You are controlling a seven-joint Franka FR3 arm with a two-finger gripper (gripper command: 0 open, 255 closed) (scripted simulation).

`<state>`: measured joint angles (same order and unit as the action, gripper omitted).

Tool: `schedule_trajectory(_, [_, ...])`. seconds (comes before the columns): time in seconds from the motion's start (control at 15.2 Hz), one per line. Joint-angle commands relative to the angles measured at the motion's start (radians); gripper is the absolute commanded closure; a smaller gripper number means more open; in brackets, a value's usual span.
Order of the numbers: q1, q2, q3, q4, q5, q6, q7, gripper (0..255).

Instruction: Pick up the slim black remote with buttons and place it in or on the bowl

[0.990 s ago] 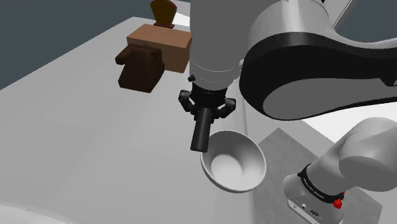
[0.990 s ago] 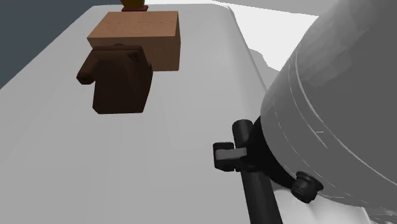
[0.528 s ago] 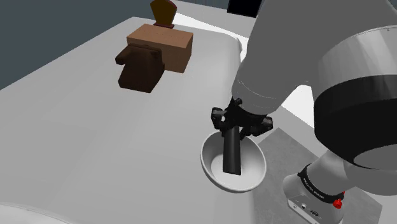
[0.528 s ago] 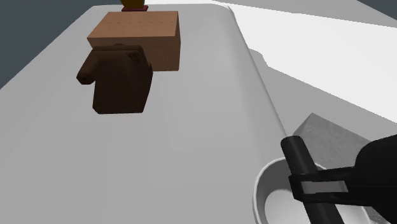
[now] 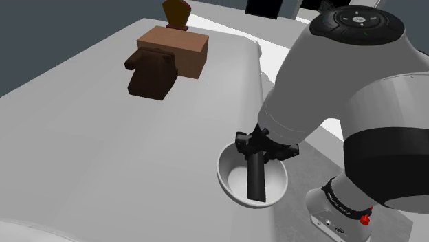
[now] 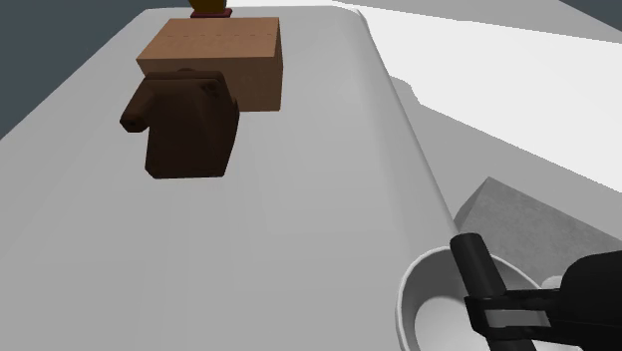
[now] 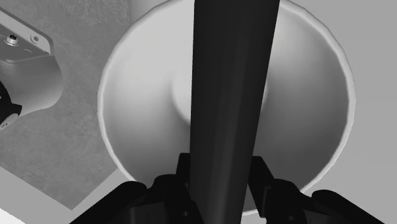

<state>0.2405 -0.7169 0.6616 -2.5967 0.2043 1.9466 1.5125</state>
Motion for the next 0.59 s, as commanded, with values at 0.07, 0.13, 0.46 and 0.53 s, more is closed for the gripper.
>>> schedule_trajectory(0.07, [-0.002, 0.018, 0.019, -0.029, 0.007, 0.046, 0.009, 255])
schedule_trajectory(0.13, [-0.002, 0.023, 0.025, -0.038, 0.009, 0.062, 0.012, 255])
schedule_trajectory(0.46, [-0.003, 0.028, 0.031, -0.046, 0.011, 0.074, 0.015, 255])
schedule_trajectory(0.53, [-0.003, 0.029, 0.031, -0.046, 0.011, 0.074, 0.015, 255])
